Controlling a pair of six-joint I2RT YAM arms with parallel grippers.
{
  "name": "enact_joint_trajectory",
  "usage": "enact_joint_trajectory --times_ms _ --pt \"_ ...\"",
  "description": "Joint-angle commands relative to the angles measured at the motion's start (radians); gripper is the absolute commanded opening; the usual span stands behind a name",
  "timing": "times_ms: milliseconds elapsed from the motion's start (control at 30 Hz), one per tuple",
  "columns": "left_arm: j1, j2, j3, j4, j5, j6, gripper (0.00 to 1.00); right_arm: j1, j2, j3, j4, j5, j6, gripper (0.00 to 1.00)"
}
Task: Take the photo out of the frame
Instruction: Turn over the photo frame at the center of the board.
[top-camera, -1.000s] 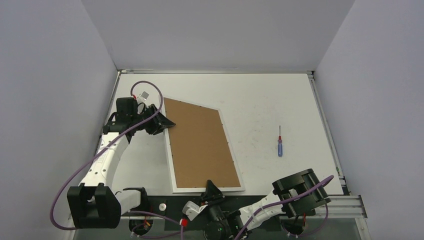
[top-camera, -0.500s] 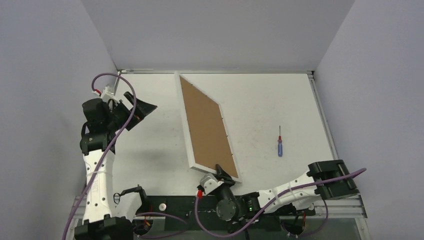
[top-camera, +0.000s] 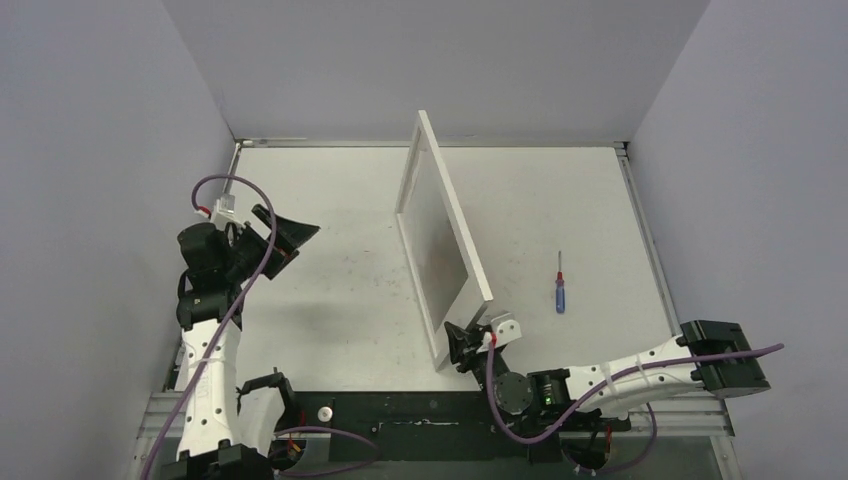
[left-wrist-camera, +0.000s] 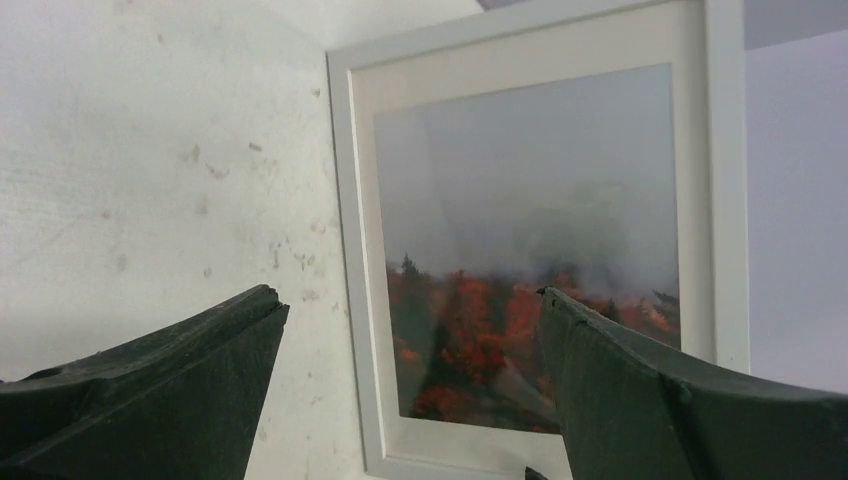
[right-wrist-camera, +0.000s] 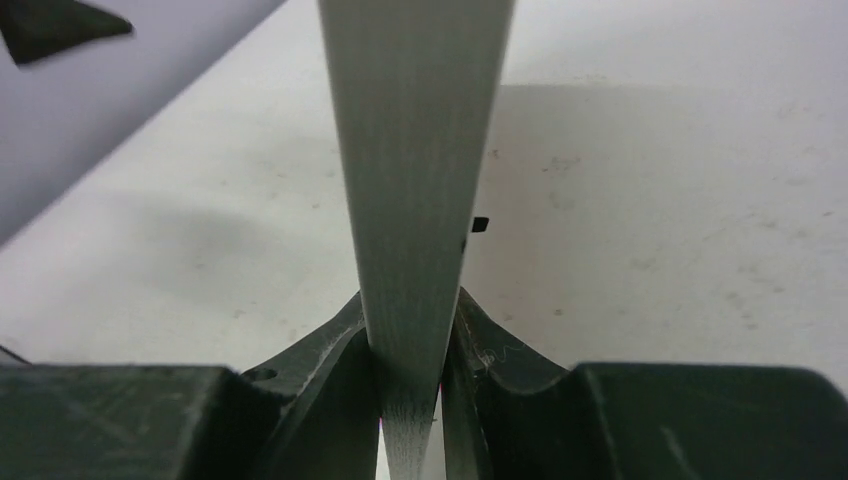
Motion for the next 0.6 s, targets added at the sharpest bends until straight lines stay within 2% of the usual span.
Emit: enact_joint_trajectory --times_ms 0,167,233,300,333,367,433,567 --pt "0.003 0.0 -0.12 0.136 0.093 -0.065 0.97 -0.005 -0.05 -0.047 0.16 -0.099 0.292 0.0" --pt "-0.032 -0.011 -0.238 0.206 0.07 -0.093 0.97 -0.01 0.014 -0.074 0.19 0.003 0.539 0.0" --pt "-0.066 -0.004 -0.27 0.218 0.043 -0.098 0.97 -0.011 0.067 -0.073 0.171 0.043 0.688 0.0" --pt "-0.119 0.015 -0.315 0.245 0.001 -0.115 0.97 -0.01 0.126 -0.088 0.151 0.089 0.895 0.0" --pt "-0.154 0.029 -0.335 0.257 -0.032 -0.13 0.97 -0.008 0.157 -0.089 0.117 0.11 1.074 0.0" --pt "-0.19 0.04 -0.361 0.283 -0.068 -0.149 0.97 -0.004 0.191 -0.086 0.104 0.131 1.145 0.0" --pt "-0.277 0.071 -0.409 0.363 -0.128 -0.186 0.97 0.015 0.258 -0.063 0.122 0.165 1.183 0.0" --pt "-0.375 0.112 -0.456 0.411 -0.207 -0.198 0.97 0.035 0.342 -0.011 -0.098 0.195 1.474 0.0"
